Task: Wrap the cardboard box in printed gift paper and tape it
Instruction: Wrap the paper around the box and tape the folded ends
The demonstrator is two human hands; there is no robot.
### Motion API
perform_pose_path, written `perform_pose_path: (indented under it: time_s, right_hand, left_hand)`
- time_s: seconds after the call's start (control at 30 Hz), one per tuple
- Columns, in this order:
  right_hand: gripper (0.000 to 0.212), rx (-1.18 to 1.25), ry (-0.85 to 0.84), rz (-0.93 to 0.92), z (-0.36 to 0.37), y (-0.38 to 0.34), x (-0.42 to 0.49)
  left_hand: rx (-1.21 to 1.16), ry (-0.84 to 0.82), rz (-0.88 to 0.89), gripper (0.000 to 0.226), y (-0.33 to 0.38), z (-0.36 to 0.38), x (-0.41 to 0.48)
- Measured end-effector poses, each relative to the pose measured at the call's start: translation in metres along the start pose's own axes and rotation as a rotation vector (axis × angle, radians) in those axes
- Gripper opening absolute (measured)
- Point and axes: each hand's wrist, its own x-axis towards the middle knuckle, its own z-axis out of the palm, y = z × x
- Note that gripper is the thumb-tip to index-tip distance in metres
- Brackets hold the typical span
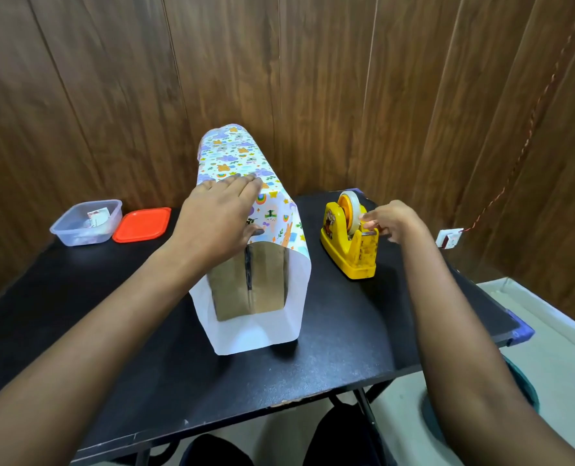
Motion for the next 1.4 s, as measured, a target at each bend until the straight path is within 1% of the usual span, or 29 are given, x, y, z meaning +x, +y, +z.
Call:
perform_pose_path:
  time_s: [0.07,0.1,0.2,0.23,0.27,0.37,0.43,0.53,0.6,0.67,0.83,0.97,1.03,1.17,1.23,1.3,1.4]
  right_hand:
    - [0.051,-0.097,-0.025,0.025,0.001,-0.003,-0.004]
    - [0.053,-0.115,-0.044,0.024,0.002,-0.004,-0.006]
    - [0.054,-0.012,-0.061,0.019,0.004,-0.005,-0.005]
    - [0.05,0.048,-0.042,0.011,0.003,-0.005,-0.004]
    - [0.042,0.115,-0.012,-0.006,0.001,-0.006,-0.004]
    - [0.004,0.213,0.039,-0.045,-0.008,-0.005,-0.011]
    - [0.01,0.198,0.03,-0.01,-0.009,0.007,-0.015]
    - [0.025,0.19,-0.033,0.086,0.002,0.029,-0.022]
    - [0.032,0.242,-0.059,0.112,0.01,0.041,-0.023]
    - [0.035,0.34,-0.049,0.109,0.016,0.049,-0.023]
    - [0.034,0.544,0.027,0.058,0.03,0.061,-0.021]
    - [0.033,0.805,0.069,0.029,0.05,0.069,-0.025]
    - [0.032,0.926,0.082,0.065,0.056,0.067,-0.028]
    - [0.028,1.147,0.022,0.165,0.071,0.078,-0.031]
    - [0.027,1.235,-0.021,0.14,0.071,0.079,-0.035]
    - [0.026,1.197,-0.061,0.075,0.066,0.073,-0.041]
    - [0.02,1.04,-0.173,-0.053,0.055,0.055,-0.059]
  left_hand:
    - [-0.005,-0.005,-0.005,0.072,0.001,0.0,0.0]
    - [-0.007,-0.008,-0.006,0.072,0.001,0.0,0.0]
    - [-0.016,-0.007,-0.012,0.072,0.001,-0.001,0.0]
    - [-0.016,-0.008,-0.015,0.072,0.001,-0.001,-0.001]
    - [-0.016,-0.009,-0.016,0.072,0.001,-0.001,-0.001]
    - [-0.023,-0.005,-0.016,0.071,0.001,-0.002,-0.001]
    - [-0.031,-0.002,-0.019,0.072,0.002,-0.002,-0.001]
    - [-0.021,-0.004,-0.019,0.072,0.001,-0.002,-0.002]
    - [-0.013,0.003,-0.011,0.072,0.001,-0.001,-0.002]
    - [-0.013,0.004,-0.015,0.072,0.0,0.001,-0.002]
    - [-0.012,0.024,-0.008,0.071,0.0,0.003,0.0]
    - [-0.004,0.016,-0.013,0.072,0.0,0.004,0.0]
    - [-0.006,0.021,-0.013,0.072,0.001,0.003,0.0]
    - [0.003,0.011,-0.007,0.072,0.001,0.002,-0.002]
    - [0.012,0.014,0.001,0.073,0.0,0.002,-0.001]
    - [0.014,-0.006,0.01,0.075,0.0,0.002,0.0]
    - [0.076,-0.064,0.009,0.082,-0.003,0.005,-0.001]
